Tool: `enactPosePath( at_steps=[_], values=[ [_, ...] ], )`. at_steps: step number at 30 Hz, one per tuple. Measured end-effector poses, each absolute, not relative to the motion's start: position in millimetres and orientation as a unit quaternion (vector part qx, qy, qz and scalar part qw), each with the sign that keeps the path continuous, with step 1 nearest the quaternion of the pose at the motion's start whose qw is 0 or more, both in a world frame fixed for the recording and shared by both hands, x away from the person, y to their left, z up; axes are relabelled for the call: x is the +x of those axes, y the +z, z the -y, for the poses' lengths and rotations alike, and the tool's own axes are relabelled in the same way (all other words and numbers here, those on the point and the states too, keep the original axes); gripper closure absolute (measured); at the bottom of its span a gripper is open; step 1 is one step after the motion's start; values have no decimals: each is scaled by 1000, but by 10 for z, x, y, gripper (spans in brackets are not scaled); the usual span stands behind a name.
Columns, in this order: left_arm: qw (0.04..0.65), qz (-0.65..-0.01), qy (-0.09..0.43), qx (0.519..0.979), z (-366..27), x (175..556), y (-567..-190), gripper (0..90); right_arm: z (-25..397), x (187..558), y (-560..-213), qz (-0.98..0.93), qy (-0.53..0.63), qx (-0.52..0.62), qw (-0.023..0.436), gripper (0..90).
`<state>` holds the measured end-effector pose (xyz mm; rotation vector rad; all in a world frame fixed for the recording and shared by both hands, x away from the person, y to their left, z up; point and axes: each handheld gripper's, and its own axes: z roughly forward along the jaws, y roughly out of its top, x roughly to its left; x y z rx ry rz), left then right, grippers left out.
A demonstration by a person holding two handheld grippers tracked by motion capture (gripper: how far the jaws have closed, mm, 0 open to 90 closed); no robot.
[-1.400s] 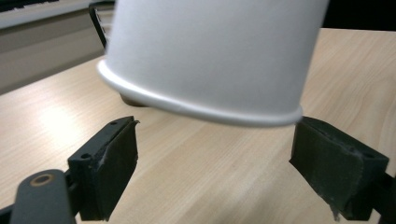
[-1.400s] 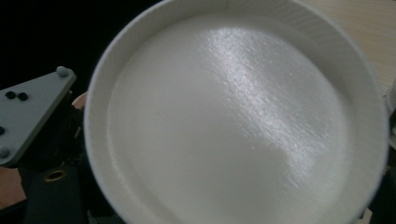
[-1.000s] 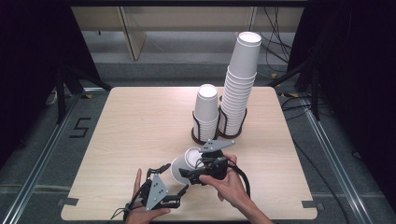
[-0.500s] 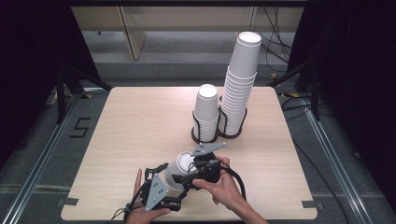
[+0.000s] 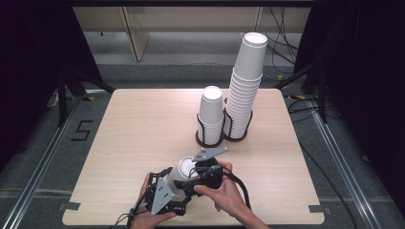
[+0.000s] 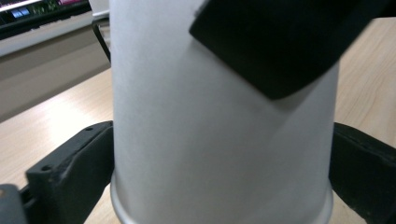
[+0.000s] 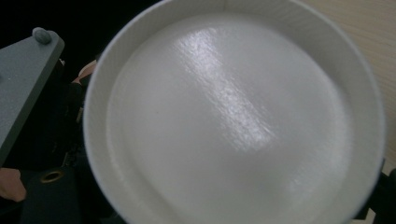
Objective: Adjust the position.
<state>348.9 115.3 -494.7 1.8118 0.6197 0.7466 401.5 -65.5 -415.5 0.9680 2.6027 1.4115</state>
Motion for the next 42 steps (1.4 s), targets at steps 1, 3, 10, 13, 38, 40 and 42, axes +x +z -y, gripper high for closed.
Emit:
enactPosePath(
  at_steps=[1, 3, 10, 13, 38, 40, 42],
  values=[
    [519, -262, 307, 754, -1157, 3492, -4940, 20, 658, 4017, -4151, -835, 452, 314, 11, 174],
    [519, -264, 302, 755, -1172, 3494, -4921, 35, 661, 4028, -4148, -831, 458, 315, 8, 166],
    [517, -260, 301, 758, -1201, 3498, -4899, 66, 727, 4032, -4076, -820, 476, 317, -5, 165],
    [507, -255, 297, 768, -1213, 3499, -4896, 70, 770, 4050, -4027, -825, 479, 301, 11, 166],
    [559, -232, 280, 745, -1199, 3494, -4916, 3, 1062, 4129, -3887, -775, 539, 323, -59, 277],
    [555, -234, 283, 747, -1198, 3487, -4917, 5, 1057, 4129, -3893, -773, 544, 320, -61, 277],
    [558, -233, 285, 744, -1188, 3485, -4918, 4, 1044, 4113, -3881, -771, 545, 322, -69, 277]
  ],
)
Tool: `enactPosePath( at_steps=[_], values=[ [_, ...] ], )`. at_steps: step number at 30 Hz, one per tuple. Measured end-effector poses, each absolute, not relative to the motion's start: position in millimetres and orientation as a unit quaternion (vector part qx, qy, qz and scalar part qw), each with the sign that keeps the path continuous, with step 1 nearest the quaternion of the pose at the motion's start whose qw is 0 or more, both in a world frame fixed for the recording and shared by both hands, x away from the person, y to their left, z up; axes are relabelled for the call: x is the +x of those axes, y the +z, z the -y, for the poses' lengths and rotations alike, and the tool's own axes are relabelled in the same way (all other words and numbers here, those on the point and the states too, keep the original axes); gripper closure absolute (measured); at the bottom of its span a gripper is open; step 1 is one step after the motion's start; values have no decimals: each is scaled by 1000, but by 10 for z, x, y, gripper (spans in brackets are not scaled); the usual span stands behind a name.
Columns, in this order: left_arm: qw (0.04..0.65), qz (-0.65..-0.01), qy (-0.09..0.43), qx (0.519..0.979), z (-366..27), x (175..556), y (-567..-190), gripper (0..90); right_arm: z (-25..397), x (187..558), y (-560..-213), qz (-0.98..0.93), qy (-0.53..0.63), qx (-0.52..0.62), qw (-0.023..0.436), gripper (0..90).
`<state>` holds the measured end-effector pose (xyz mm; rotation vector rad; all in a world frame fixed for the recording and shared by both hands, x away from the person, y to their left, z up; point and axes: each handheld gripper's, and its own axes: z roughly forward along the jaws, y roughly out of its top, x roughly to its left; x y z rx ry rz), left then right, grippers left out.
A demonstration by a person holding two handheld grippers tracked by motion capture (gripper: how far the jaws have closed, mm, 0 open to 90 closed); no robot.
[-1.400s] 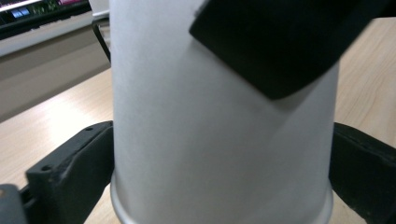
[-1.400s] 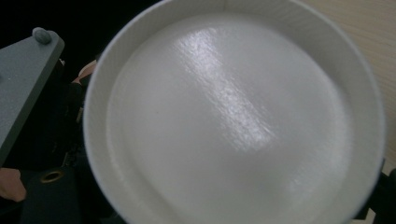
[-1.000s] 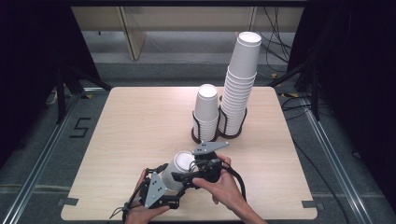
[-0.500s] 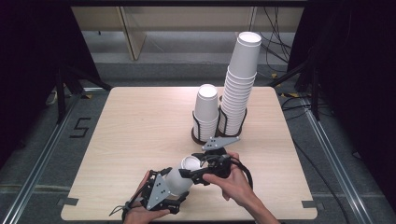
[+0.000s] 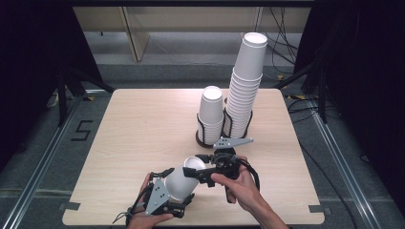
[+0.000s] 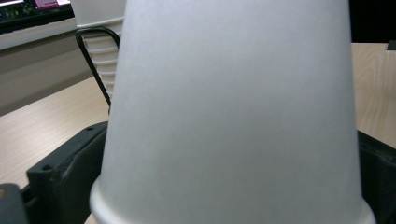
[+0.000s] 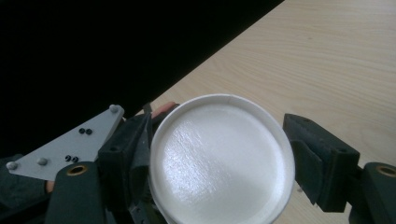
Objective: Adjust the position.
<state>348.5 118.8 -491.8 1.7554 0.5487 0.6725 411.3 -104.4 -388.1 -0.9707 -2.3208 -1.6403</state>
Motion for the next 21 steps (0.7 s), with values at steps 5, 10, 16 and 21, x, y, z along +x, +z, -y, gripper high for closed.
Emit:
enactPosePath(
  at_steps=[5, 10, 16, 21],
  values=[
    [555, -230, 286, 747, -1210, 3479, -4896, 23, 1042, 4118, -3883, 767, -549, -323, 76, 277],
    [547, -232, 281, 754, -1215, 3488, -4886, 43, 1059, 4140, -3911, 766, -547, -330, 79, 274],
    [536, -237, 257, 768, -1224, 3519, -4891, 63, 1044, 4138, -3912, 782, -533, -319, 53, 257],
    [524, -232, 254, 779, -1230, 3519, -4884, 73, 1051, 4132, -3875, 808, -509, -293, 33, 188]
  ],
)
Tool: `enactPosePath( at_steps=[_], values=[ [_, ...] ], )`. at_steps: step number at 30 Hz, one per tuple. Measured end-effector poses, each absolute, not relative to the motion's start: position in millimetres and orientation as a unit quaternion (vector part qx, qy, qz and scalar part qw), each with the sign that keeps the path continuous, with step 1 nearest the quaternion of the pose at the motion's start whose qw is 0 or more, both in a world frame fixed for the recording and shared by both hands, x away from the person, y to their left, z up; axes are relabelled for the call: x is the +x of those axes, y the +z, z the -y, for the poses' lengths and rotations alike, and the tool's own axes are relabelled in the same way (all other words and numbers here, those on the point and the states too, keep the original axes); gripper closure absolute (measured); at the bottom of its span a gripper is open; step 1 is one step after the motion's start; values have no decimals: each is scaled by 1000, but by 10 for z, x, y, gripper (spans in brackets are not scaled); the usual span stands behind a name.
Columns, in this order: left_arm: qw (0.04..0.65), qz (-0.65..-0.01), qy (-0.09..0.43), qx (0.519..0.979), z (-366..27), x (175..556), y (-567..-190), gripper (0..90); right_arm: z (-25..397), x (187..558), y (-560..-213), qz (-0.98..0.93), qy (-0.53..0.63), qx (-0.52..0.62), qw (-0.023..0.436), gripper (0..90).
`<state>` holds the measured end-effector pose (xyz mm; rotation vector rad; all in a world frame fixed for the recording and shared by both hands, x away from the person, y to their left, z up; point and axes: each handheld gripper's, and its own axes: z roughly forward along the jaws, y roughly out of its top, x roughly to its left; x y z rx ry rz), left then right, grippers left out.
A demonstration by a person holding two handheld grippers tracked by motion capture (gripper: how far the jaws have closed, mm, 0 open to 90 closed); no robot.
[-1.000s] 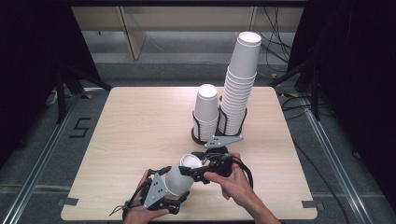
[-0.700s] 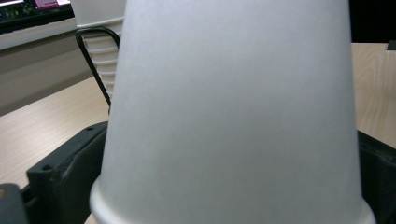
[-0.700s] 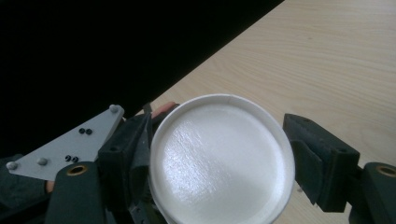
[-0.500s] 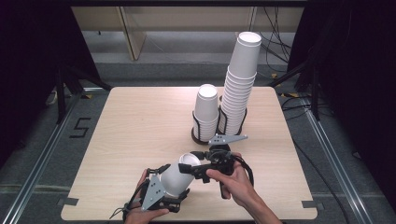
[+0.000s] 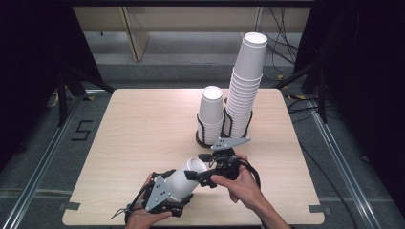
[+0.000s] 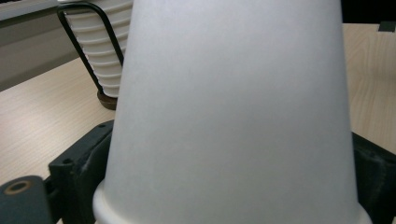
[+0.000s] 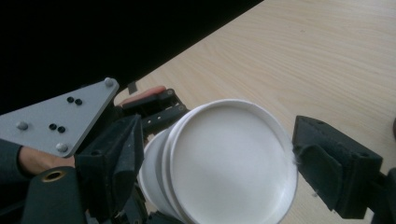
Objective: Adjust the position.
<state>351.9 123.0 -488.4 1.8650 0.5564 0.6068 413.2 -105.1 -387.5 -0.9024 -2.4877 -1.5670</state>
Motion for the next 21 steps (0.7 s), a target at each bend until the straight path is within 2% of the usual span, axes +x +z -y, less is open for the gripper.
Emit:
enactPosePath(
  at_steps=[21],
  values=[
    [453, -173, 240, 841, -1213, 3509, -4885, 87, 1176, 3992, -3679, 897, -404, -166, -64, 166]
  ],
)
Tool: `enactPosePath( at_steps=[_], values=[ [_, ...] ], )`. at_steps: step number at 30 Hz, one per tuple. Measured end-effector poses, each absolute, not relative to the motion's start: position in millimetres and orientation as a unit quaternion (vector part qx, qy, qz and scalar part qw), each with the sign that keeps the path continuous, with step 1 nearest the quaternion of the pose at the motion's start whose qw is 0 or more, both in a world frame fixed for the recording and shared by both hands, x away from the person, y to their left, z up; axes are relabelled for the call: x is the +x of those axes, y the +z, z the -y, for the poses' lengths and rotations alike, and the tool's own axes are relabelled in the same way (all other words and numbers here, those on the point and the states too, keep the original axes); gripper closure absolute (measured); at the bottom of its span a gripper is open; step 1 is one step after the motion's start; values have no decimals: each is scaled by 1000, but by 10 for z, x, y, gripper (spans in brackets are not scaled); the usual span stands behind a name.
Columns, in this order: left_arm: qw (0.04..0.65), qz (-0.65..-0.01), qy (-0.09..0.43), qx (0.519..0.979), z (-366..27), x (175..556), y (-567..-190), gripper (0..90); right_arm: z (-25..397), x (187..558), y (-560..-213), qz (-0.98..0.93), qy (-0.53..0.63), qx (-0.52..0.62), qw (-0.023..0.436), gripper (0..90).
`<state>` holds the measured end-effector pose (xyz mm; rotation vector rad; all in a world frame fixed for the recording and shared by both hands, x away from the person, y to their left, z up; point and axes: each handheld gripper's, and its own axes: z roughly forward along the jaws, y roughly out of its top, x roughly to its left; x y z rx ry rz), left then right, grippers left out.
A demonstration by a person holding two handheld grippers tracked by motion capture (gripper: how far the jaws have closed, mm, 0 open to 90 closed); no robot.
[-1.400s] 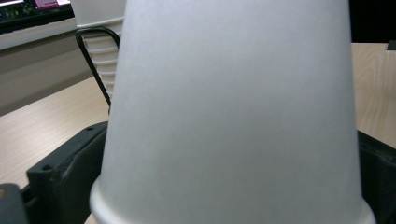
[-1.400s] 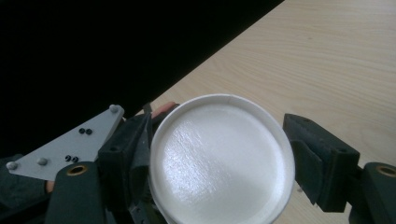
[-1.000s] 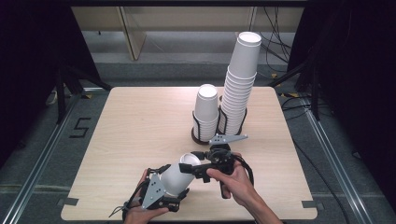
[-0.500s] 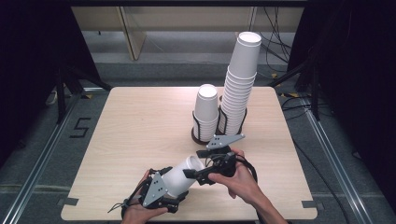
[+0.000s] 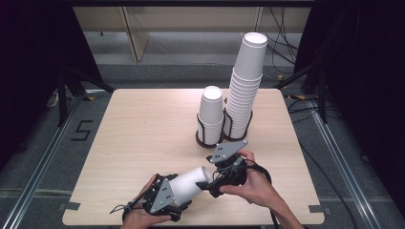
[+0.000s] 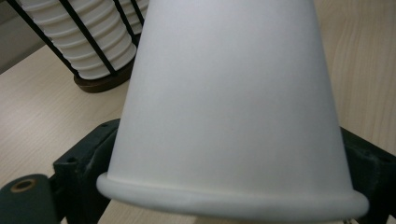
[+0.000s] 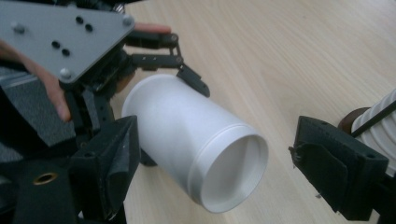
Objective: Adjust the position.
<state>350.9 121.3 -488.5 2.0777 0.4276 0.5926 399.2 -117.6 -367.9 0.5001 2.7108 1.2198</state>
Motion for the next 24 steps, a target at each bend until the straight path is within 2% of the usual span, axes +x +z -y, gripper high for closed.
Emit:
enactPosePath(
  at_steps=[10, 11, 24],
  values=[
    [425, -127, 217, 870, -1216, 3507, -4845, 88, 1081, 3875, -3763, -937, 327, 97, 79, 175],
    [406, -112, 221, 879, -1228, 3508, -4827, 88, 1067, 3857, -3769, -940, 320, 91, 80, 175],
    [409, -75, 202, 887, -1174, 3433, -4806, 106, 876, 3760, -4023, -967, 241, 24, 76, 189]
  ],
)
